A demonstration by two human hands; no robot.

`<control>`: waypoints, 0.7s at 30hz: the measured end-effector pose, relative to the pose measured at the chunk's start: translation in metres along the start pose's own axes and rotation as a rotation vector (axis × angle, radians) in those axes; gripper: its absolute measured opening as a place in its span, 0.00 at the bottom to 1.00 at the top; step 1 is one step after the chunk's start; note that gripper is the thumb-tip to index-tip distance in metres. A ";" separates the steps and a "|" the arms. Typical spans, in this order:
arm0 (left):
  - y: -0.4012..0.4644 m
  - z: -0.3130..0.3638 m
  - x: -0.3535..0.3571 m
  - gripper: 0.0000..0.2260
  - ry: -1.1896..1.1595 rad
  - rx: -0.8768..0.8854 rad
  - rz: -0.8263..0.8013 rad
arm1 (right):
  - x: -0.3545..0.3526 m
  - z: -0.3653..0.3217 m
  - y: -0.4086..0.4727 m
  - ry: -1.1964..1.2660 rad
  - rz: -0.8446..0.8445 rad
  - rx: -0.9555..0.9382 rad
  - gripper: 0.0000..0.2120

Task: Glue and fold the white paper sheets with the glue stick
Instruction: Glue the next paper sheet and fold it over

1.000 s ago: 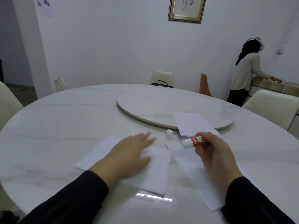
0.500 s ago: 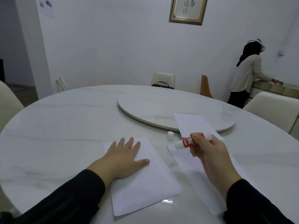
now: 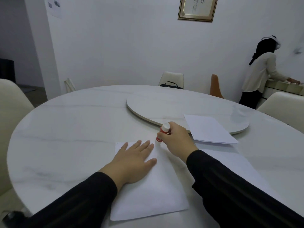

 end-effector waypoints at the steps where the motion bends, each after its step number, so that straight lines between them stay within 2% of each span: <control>1: 0.000 0.000 0.000 0.26 -0.004 0.002 -0.005 | 0.001 0.000 0.000 -0.016 -0.014 -0.003 0.06; 4: 0.000 0.001 -0.002 0.25 -0.007 0.000 -0.015 | -0.004 -0.002 -0.004 -0.092 -0.040 -0.027 0.05; 7: 0.000 0.001 -0.003 0.24 0.003 0.001 -0.017 | -0.014 -0.002 -0.018 -0.045 -0.115 -0.045 0.07; 11: 0.000 0.000 -0.003 0.25 0.016 0.000 -0.026 | -0.032 0.001 -0.052 -0.027 -0.217 -0.094 0.04; 17: 0.000 0.000 -0.002 0.25 0.023 -0.002 -0.028 | -0.049 0.004 -0.095 0.139 -0.337 -0.177 0.04; 21: -0.002 0.002 -0.002 0.26 0.027 -0.006 -0.023 | -0.055 0.010 -0.105 0.327 -0.436 -0.132 0.05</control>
Point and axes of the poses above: each hand's wrist, its own y-axis towards the middle knuckle, its own x-axis out of the palm, z = x × y, the point moved 2 cm from there along y, towards the middle knuckle
